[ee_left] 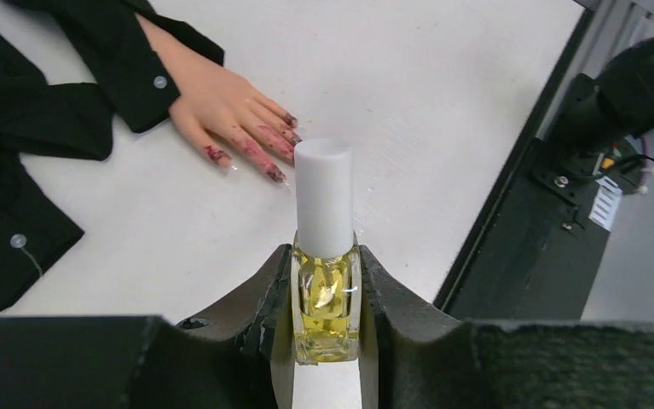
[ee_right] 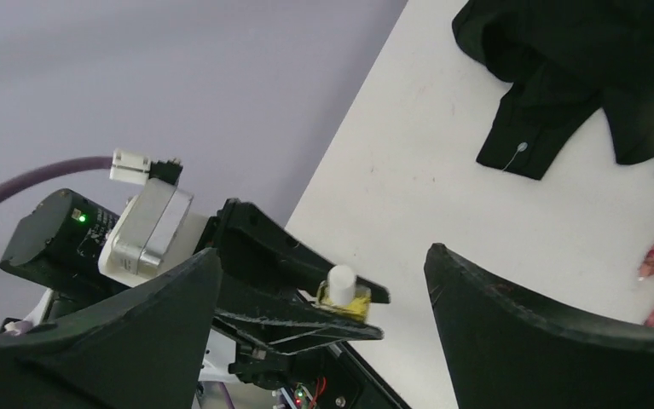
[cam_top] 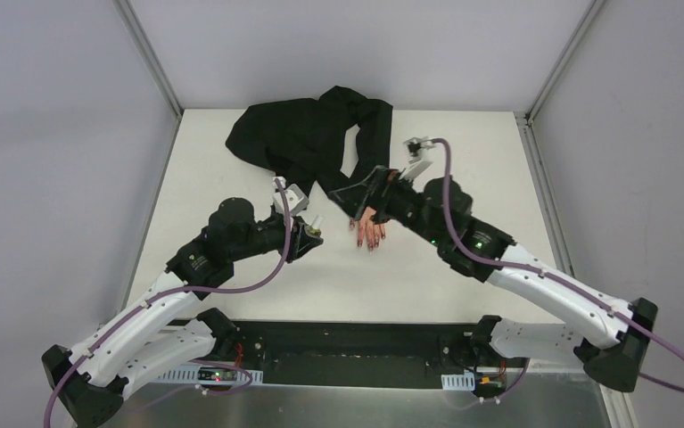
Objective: Paint the nails
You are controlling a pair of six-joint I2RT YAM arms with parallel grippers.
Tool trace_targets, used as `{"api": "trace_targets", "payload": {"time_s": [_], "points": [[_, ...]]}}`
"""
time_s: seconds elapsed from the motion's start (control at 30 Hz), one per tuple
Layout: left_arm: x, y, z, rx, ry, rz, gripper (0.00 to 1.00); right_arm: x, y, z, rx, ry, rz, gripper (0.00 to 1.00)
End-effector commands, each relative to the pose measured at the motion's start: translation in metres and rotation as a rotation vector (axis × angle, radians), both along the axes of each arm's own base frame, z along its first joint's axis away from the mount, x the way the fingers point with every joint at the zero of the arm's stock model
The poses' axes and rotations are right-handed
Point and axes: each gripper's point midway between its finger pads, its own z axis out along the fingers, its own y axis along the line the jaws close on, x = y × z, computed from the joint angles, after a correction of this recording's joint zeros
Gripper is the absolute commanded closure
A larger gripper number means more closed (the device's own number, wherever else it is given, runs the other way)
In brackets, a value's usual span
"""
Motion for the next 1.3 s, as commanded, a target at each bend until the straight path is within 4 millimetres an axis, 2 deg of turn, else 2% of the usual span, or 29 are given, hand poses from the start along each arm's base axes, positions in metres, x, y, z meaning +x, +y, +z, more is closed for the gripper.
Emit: {"api": "trace_targets", "payload": {"time_s": [0.0,0.07,0.3,0.4,0.53,0.83,1.07,1.27], "points": [[-0.017,-0.017,0.043,-0.114,-0.059,-0.136,1.0,-0.014,-0.017,0.003,0.055,-0.019,0.179,0.09],[-0.027,-0.021,0.049,-0.134,-0.053,-0.192,1.0,-0.023,-0.021,0.006,0.078,-0.051,0.262,0.09],[-0.059,-0.03,0.065,-0.191,-0.02,-0.37,1.0,-0.085,-0.024,0.024,0.203,-0.229,0.648,0.09],[-0.074,-0.034,0.071,-0.215,0.013,-0.457,1.0,-0.099,-0.025,0.027,0.231,-0.251,0.728,0.1],[-0.09,-0.035,0.08,-0.242,0.031,-0.544,1.0,-0.099,-0.024,0.026,0.239,-0.267,0.734,0.11],[-0.099,-0.039,0.08,-0.251,0.078,-0.611,1.0,-0.097,-0.024,0.031,0.269,-0.307,0.719,0.16],[-0.098,-0.04,0.079,-0.251,0.092,-0.612,1.0,-0.098,-0.022,0.03,0.27,-0.303,0.742,0.26],[-0.095,-0.041,0.077,-0.249,0.095,-0.598,1.0,-0.102,-0.018,0.028,0.263,-0.279,0.797,0.39]]}}
